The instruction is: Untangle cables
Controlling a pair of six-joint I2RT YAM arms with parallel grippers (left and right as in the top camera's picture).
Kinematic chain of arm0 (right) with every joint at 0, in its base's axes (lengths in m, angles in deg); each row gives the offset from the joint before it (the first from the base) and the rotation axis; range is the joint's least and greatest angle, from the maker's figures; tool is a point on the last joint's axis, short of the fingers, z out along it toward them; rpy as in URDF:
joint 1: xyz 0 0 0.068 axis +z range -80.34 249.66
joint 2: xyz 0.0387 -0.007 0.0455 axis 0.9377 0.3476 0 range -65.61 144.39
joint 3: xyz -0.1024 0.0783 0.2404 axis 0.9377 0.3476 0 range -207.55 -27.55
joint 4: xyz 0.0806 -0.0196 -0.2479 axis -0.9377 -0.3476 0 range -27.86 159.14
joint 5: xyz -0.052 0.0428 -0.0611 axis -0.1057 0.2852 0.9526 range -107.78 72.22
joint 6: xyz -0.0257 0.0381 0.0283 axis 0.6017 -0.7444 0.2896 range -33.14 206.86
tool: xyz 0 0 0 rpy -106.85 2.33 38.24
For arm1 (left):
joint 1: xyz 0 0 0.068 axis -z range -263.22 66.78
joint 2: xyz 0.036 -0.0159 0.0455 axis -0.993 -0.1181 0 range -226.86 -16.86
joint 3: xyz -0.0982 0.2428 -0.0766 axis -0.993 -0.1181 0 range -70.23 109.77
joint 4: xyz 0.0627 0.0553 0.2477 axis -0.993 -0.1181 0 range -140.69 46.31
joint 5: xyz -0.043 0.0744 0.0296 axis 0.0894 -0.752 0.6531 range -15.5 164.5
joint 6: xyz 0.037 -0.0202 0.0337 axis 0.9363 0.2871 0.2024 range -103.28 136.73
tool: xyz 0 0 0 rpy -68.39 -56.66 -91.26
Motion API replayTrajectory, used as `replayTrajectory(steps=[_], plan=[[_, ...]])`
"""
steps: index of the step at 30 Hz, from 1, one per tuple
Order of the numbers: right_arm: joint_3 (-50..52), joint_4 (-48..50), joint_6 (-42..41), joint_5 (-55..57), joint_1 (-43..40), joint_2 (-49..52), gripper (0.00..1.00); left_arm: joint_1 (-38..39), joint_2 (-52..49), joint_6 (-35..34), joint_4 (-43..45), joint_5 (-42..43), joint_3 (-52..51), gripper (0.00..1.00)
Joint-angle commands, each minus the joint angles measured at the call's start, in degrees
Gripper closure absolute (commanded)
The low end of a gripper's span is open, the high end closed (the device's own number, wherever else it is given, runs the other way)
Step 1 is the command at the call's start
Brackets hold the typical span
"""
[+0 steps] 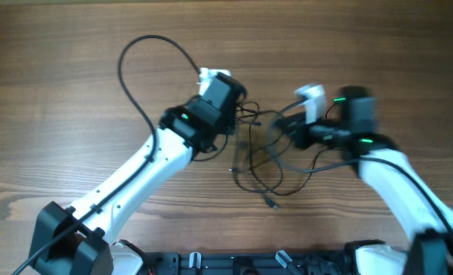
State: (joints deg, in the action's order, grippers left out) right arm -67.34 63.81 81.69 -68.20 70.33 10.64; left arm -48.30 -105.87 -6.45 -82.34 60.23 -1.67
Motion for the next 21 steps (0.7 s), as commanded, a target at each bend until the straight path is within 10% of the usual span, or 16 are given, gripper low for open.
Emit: replayTrajectory(steps=[1, 9, 16, 21], plan=[[-0.5, 0.3, -7.6, -12.7, -20.5, -13.0, 0.96, -7.6, 0.6, 0.0, -3.1, -3.2, 0.3, 0.96], [-0.5, 0.1, -19.8, -6.6, -42.0, -15.2, 0.96, -35.4, 0.6, -10.9, -4.3, -2.2, 0.3, 0.96], [-0.5, 2.9, -28.9, -4.9, -53.7, -11.0, 0.96, -62.4, 0.6, -13.3, -4.0, 22.6, 0.3, 0.96], [-0.5, -0.7, -28.7, -3.6, -54.1, -10.3, 0.82, -64.7, 0.6, -10.2, -3.8, 31.2, 0.3, 0.96]])
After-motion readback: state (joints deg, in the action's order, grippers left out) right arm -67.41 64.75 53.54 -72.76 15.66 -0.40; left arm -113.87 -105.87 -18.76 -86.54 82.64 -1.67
